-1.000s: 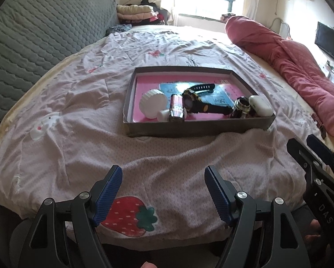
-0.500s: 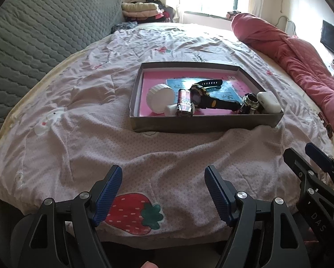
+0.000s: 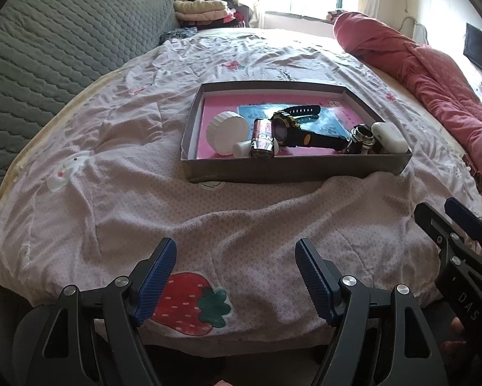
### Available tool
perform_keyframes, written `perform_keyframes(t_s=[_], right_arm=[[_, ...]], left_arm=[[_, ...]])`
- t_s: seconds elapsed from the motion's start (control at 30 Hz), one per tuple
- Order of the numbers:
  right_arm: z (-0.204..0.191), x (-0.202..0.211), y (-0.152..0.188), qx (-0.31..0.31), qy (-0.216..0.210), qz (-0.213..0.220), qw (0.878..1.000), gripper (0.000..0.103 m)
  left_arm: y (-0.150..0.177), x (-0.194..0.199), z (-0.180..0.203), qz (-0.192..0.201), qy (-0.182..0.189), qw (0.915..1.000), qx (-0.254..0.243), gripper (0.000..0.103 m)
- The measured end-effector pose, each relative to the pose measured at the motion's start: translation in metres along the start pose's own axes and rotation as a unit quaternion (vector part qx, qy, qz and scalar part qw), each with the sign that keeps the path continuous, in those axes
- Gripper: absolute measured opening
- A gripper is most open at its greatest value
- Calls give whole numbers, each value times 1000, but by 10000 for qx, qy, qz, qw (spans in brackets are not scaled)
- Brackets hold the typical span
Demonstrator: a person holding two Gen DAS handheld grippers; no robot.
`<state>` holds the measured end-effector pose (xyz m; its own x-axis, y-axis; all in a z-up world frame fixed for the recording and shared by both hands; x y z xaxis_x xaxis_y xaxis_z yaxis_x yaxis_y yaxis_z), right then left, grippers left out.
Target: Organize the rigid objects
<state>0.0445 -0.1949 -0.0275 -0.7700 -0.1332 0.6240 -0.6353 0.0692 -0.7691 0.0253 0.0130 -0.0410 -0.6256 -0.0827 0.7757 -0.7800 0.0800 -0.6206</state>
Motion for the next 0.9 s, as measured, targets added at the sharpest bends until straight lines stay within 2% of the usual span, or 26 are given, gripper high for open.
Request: perform_keyframes(t_s=[0.9], right_arm=[[3,-4,-2,67,-14,27,10000,56]], left_arm=[[2,-13,3,-90,46,9999,-80,77]])
Point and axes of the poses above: each gripper's, at about its wrist camera, not at the fingertips, and x roughly against the way its jaws point, z to its right, y to its underside, the point moved 3 cm from there along -x, roughly the way its jaws point, and after that the axes turned 10 degrees about -x, right-handed, at the moved point
